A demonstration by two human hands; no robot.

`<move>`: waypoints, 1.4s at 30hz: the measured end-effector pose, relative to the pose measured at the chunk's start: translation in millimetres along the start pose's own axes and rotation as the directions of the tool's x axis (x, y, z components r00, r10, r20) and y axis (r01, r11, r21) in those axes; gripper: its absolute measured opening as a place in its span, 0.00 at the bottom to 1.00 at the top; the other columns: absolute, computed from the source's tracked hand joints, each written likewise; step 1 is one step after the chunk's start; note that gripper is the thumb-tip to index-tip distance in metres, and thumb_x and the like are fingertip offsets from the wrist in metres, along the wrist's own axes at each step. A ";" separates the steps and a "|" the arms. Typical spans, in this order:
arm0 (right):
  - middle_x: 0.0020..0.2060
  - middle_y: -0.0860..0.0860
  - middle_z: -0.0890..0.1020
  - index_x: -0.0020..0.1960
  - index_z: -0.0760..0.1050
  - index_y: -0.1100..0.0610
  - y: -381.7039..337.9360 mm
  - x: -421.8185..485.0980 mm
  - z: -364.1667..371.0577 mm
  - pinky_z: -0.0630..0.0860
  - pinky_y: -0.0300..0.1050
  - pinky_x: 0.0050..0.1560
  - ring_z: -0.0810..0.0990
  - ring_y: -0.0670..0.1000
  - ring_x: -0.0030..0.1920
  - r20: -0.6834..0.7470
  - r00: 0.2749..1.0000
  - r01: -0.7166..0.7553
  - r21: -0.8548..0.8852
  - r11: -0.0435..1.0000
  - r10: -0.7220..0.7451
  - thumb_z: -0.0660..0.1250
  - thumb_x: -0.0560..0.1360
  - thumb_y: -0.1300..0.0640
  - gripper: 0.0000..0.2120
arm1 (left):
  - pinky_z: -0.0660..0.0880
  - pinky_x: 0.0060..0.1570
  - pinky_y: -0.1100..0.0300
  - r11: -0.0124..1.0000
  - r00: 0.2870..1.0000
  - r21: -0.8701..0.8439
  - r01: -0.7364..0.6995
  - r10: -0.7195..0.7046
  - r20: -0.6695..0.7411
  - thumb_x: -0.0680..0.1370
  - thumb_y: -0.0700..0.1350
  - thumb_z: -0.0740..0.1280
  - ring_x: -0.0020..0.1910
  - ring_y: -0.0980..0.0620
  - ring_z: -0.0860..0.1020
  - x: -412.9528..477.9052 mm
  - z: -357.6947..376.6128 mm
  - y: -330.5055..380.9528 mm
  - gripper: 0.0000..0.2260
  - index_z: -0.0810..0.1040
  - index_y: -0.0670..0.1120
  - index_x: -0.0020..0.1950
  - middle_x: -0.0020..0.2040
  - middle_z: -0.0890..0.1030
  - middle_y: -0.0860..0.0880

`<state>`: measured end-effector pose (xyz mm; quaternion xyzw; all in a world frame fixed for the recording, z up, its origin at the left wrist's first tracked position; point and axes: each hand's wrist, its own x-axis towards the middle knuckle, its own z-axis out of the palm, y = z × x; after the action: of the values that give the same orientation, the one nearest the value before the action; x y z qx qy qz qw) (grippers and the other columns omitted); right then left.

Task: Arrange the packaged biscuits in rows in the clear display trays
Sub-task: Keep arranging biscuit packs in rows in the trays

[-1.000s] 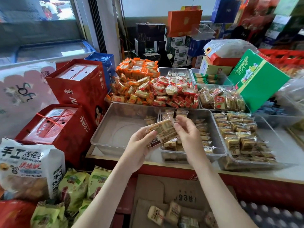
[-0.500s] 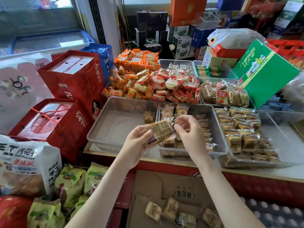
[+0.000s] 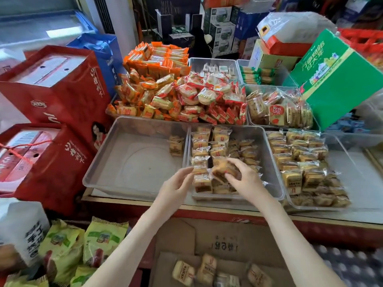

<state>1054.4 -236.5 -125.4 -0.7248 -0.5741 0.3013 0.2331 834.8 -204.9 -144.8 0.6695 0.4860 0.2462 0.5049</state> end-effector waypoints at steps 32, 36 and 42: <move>0.65 0.62 0.69 0.70 0.62 0.61 -73.9 222.6 210.0 0.63 0.55 0.65 0.68 0.63 0.64 0.174 0.983 0.183 -0.891 0.415 -0.060 0.60 0.74 0.67 0.24 | 0.48 0.71 0.33 0.516 0.942 0.854 0.072 0.246 -0.228 0.76 0.58 0.56 0.77 0.40 0.55 70.4 -136.9 -156.8 0.29 0.73 0.41 0.70 0.76 0.62 0.36; 0.53 0.58 0.78 0.62 0.72 0.58 -80.7 209.6 207.1 0.73 0.53 0.52 0.78 0.59 0.52 0.224 0.967 0.253 -0.887 0.385 -0.120 0.76 0.62 0.62 0.30 | 0.48 0.72 0.36 0.539 0.954 0.840 0.060 0.217 -0.207 0.75 0.56 0.56 0.76 0.41 0.57 67.8 -139.0 -153.5 0.28 0.75 0.41 0.68 0.74 0.65 0.36; 0.67 0.51 0.69 0.72 0.61 0.56 -125.0 158.6 147.7 0.56 0.47 0.65 0.64 0.50 0.67 0.430 0.816 0.578 -0.608 0.544 -0.387 0.64 0.73 0.67 0.29 | 0.42 0.76 0.43 0.690 0.997 0.724 -0.011 0.060 -0.042 0.77 0.55 0.66 0.80 0.45 0.45 69.6 -141.6 -121.2 0.37 0.54 0.42 0.79 0.80 0.48 0.43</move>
<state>889.2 -54.3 -171.5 -0.5248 -0.8463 0.0636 -0.0661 698.1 -78.3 -214.8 0.8154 0.5462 0.0655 0.1805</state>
